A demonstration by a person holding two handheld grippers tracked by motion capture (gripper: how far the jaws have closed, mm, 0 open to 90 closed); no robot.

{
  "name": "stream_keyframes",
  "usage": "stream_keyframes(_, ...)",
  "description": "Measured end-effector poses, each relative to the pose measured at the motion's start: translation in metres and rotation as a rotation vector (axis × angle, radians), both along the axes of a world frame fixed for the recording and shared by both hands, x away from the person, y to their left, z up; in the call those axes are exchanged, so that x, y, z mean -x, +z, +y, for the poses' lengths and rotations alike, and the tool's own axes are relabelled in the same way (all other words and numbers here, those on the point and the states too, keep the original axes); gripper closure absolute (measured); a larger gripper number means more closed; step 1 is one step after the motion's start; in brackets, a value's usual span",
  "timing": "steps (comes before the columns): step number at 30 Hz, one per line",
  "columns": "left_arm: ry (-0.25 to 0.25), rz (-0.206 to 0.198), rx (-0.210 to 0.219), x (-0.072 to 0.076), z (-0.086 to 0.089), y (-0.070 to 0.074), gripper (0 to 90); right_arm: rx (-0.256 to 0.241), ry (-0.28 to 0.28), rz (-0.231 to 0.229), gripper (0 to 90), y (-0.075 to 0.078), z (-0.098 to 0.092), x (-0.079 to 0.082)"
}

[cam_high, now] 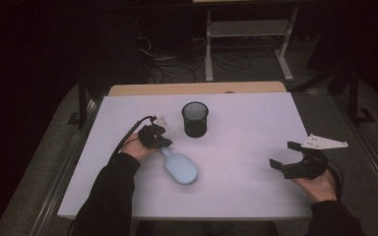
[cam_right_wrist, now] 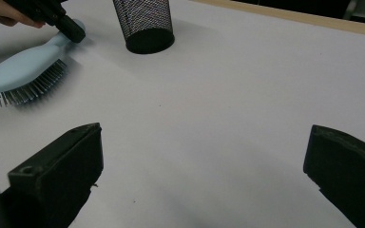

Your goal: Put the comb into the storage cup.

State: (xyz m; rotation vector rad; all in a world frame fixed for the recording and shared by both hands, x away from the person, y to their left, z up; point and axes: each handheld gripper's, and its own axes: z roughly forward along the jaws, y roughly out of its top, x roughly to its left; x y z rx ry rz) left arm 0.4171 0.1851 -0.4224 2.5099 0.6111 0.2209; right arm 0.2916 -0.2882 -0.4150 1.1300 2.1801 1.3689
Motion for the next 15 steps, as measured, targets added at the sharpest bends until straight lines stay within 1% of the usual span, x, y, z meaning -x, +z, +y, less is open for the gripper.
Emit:
stream_keyframes(1, -0.001, -0.002, -0.005, 0.001, 0.001, 0.001, 90.0, 0.001, 0.001, 0.0, 0.0, 0.0, 0.0, 0.0)
stream_keyframes(8, 0.006, 0.007, -0.002, 0.005, 0.009, 0.002, 90.0, 0.003, 0.0, 0.005, 0.0, 0.0, 0.001, 0.0)
stream_keyframes(15, -0.002, 0.007, -0.014, 0.009, 0.013, 0.002, 90.0, 0.005, 0.001, 0.008, 0.0, -0.001, 0.001, -0.001)
